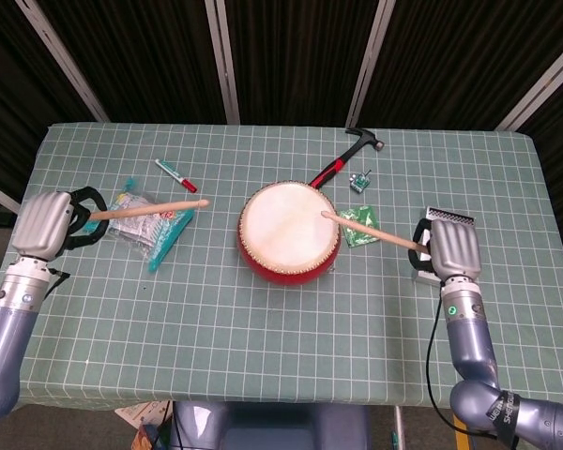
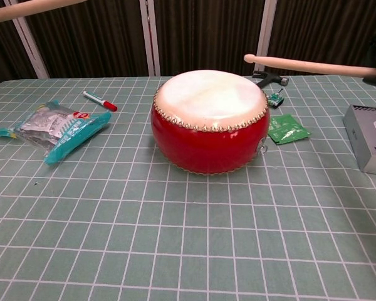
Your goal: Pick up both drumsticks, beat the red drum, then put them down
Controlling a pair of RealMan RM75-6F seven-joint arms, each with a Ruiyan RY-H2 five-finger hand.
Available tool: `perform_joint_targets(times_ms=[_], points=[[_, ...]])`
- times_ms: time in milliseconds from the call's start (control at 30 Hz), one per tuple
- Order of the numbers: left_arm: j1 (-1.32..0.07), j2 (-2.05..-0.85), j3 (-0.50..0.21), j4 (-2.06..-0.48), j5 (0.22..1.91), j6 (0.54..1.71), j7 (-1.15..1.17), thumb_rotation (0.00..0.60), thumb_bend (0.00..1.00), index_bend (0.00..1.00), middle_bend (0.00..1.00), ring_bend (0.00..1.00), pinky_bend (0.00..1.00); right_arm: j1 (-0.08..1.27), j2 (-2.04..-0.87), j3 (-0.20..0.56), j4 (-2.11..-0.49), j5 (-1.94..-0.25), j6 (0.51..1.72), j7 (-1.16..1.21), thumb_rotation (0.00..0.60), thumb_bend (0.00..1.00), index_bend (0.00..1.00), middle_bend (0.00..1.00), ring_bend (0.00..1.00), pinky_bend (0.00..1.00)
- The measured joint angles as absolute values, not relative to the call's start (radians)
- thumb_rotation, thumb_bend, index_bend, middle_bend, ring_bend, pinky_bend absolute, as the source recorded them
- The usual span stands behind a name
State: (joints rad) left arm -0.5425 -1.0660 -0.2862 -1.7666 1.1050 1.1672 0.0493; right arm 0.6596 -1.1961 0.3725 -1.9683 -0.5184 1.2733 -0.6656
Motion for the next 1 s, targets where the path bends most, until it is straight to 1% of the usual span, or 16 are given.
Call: perform_joint_targets(times_ms=[300,633,800,1000], points=[[-0.623,-1.154,-0.301,-1.659,1.051,1.084,0.087,0.600,0.49,0.75,1.00,1.00,1.00,0.711,-1.209,0.392,-1.927,-0.462,1.243,-0.662,0.600,0.56,0.92,1.00,1.00,1.00],[-0.742,-1.244,-0.314,-1.511,1.023,0.965,0.142,0.600,0.49,0.75,1.00,1.00,1.00,0.728,-1.196,0.388,-1.888,-0.438,1.196,-0.620,0.600,0.56,0.92,1.00,1.00,1.00],[-0.774,-1.267,-0.327,-1.492,0.998,0.939,0.145,0.600,0.49,0.75,1.00,1.00,1.00,0.729,-1.189,0.379,-1.873,-0.441,1.176,-0.592,0.600,0.56,0.92,1.00,1.00,1.00],[-0.789,-1.265,-0.341,-1.511,0.988,0.935,0.140,0.600,0.49,0.75,1.00,1.00,1.00,0.722,-1.181,0.365,-1.871,-0.473,1.166,-0.553,0.600,0.56,0.92,1.00,1.00,1.00]])
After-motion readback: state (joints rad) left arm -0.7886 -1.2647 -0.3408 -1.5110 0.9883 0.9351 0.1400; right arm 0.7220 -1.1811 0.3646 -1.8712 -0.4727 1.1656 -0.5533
